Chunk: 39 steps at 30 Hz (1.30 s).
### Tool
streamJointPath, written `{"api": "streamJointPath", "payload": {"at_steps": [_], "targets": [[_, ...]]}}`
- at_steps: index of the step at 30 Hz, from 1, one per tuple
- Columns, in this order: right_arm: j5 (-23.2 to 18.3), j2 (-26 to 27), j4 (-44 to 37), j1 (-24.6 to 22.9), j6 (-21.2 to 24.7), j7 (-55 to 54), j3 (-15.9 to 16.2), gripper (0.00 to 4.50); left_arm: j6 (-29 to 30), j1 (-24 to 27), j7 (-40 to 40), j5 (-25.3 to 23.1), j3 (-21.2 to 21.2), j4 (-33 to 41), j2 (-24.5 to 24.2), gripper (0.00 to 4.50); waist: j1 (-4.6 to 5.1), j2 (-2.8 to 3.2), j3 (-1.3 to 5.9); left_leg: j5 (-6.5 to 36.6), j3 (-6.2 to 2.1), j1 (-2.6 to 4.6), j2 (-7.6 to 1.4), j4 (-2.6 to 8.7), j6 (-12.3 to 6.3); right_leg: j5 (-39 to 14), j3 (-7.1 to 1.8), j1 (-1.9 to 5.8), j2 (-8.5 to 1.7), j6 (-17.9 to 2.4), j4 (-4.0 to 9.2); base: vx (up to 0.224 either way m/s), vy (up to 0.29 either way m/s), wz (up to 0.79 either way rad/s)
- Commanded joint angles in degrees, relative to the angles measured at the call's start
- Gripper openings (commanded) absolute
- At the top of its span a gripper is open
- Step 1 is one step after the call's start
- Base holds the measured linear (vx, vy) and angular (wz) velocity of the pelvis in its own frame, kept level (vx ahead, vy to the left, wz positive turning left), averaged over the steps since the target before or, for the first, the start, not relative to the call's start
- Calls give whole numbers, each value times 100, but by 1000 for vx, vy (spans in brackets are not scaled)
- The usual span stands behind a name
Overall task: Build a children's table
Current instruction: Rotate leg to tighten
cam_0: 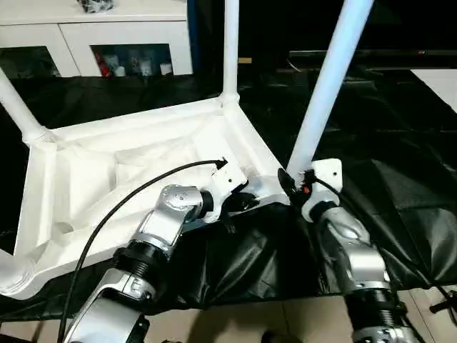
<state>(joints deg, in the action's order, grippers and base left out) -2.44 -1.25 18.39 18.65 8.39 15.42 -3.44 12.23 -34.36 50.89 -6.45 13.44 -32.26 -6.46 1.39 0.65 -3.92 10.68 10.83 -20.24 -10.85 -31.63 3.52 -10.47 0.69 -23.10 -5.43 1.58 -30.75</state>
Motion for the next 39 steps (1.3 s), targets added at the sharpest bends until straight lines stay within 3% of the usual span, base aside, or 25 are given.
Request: {"api": "streamJointPath", "payload": {"at_steps": [1,2,5,6,8,9,14,15,16,19,23,27,30,33,38,39], "targets": [[-179,287,226,-55,152,544,606,267,-81,164,215,70,427,-164,300,0,19,-6,118,3076,-149,31,-151,539,110,-3107,-61,-10,-145,-549,474,0,0,0],[-174,200,191,-78,131,630,605,270,-94,163,270,77,413,-146,238,0,19,-6,118,3076,-149,31,-151,539,110,-3107,-61,-10,-145,-549,474,0,0,0],[-273,-335,5,-187,30,1387,709,289,-289,162,638,148,382,-133,-91,0,-29,-15,173,2518,-92,-31,-174,506,-19,-2190,-91,78,-143,-814,381,0,0,0],[-286,-444,-33,-206,13,1554,734,311,-339,160,729,160,378,-140,-155,0,-35,-25,160,2354,-52,-48,-171,490,-104,-1953,-106,72,-139,-929,362,0,0,0],[-291,-737,-106,-246,-59,1972,806,316,-443,162,998,209,376,-130,-299,0,-48,-30,164,2251,-47,-60,-170,481,-155,-1968,-99,96,-147,-984,349,0,0,0],[-321,-1127,-171,-278,-154,2571,878,316,-539,154,1382,318,356,-103,-478,0,-59,-39,189,2054,-34,-67,-170,456,-243,-1999,-97,120,-164,-1033,342,0,0,0],[-466,-1710,-240,-297,-288,3646,997,316,-640,96,1921,450,334,-122,-727,0,-117,-32,297,714,35,-89,-161,297,-710,107,-91,227,-136,-1636,103,44,-11,1],[-543,-1932,-236,-295,-285,4097,1070,316,-709,54,2099,475,332,-183,-808,0,-152,-54,293,312,63,-91,-136,236,-955,980,-89,243,-121,-1844,21,64,-16,0],[-582,-2043,-229,-290,-282,4317,1113,316,-725,33,2189,498,326,-213,-845,0,-176,-42,292,276,65,-81,-143,224,-1070,1039,-76,249,-133,-1912,0,0,0,0],[-677,-2338,-125,-215,-291,4943,1240,290,-869,-54,2498,544,350,-369,-988,0,-230,-34,276,366,80,-51,-181,232,-1074,681,-53,250,-124,-1957,10,0,0,0],[-745,-2466,-7,-110,-311,5288,1310,269,-980,-125,2715,564,387,-489,-1096,0,-290,-20,225,963,95,-16,-237,277,-761,-426,-57,200,-139,-1880,90,0,0,0],[-687,-2409,176,64,-385,5384,1341,244,-1072,-206,2798,557,383,-618,-1147,0,-323,-28,202,1371,84,-8,-238,317,-401,-1162,-81,165,-146,-1674,131,0,0,0],[-744,-2386,222,114,-359,5428,1363,215,-1123,-239,2840,551,373,-694,-1148,0,-328,-34,212,1358,81,-3,-234,313,-331,-1097,-88,164,-142,-1648,124,0,0,0],[-782,-2367,201,100,-348,5477,1378,205,-1165,-258,2854,555,385,-752,-1156,0,-337,-43,232,1151,85,-24,-218,291,-399,-754,-82,186,-135,-1690,92,0,0,0],[-857,-2366,64,-56,-259,5463,1362,200,-1171,-277,2743,547,393,-839,-1151,0,-345,-44,234,1112,87,-33,-216,284,-449,-713,-75,191,-137,-1718,89,0,0,0],[-872,-2347,33,-97,-228,5389,1338,200,-1160,-288,2674,533,382,-870,-1131,0,-353,-14,249,1135,81,-23,-218,287,-427,-776,-75,197,-139,-1707,90,0,0,0]]}}
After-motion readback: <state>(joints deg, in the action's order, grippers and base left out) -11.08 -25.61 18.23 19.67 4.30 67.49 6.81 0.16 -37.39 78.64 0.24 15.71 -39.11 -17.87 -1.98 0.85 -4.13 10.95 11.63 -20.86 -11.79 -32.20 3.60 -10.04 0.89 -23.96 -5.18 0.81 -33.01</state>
